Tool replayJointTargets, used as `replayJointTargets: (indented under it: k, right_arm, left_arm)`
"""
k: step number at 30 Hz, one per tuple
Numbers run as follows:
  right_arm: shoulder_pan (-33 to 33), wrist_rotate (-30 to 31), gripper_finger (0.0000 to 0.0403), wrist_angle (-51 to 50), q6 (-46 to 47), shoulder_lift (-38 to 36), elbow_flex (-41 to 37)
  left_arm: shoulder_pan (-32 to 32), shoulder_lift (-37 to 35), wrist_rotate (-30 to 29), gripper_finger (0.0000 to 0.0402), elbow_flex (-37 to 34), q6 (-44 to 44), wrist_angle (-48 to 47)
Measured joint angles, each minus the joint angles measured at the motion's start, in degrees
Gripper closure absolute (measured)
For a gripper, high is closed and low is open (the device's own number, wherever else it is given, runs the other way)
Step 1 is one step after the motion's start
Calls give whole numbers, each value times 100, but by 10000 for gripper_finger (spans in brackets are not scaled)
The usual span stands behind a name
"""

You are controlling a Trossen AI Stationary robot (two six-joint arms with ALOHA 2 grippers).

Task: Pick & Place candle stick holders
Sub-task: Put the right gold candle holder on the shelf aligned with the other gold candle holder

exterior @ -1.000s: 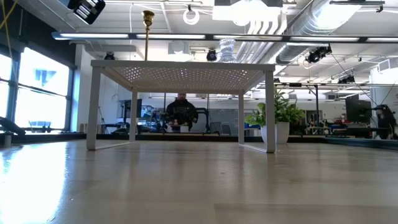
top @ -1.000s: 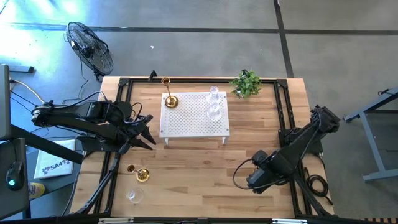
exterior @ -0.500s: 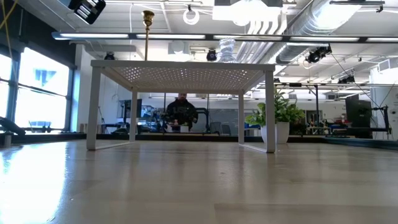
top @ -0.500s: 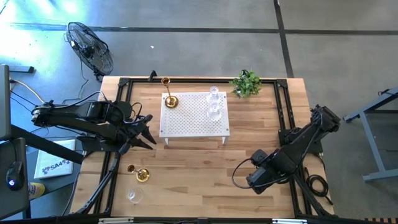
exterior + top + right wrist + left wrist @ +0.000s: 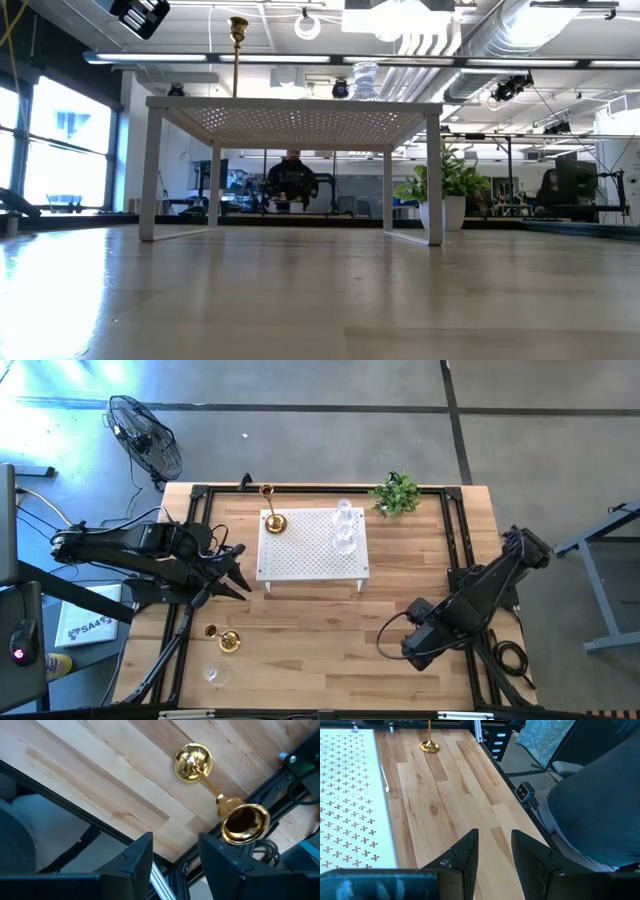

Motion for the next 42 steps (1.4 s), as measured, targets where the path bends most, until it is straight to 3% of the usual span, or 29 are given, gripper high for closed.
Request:
replayJointTargets:
  k: [10, 24, 35, 42]
  right_arm:
    - [-10, 257, 254, 7, 251, -303, -108]
    - [-11, -117, 254, -3, 331, -350, -560]
    - [-10, 607, 254, 9, 177, -334, -590]
    - [-10, 689, 254, 4, 181, -334, -590]
  left_arm:
    - [-2, 0, 2, 289, 0, 9, -2]
    - [-2, 0, 20, 289, 0, 20, -7]
    - [-2, 0, 17, 289, 0, 20, -7]
    - [-1, 0, 18, 289, -36, 18, 23]
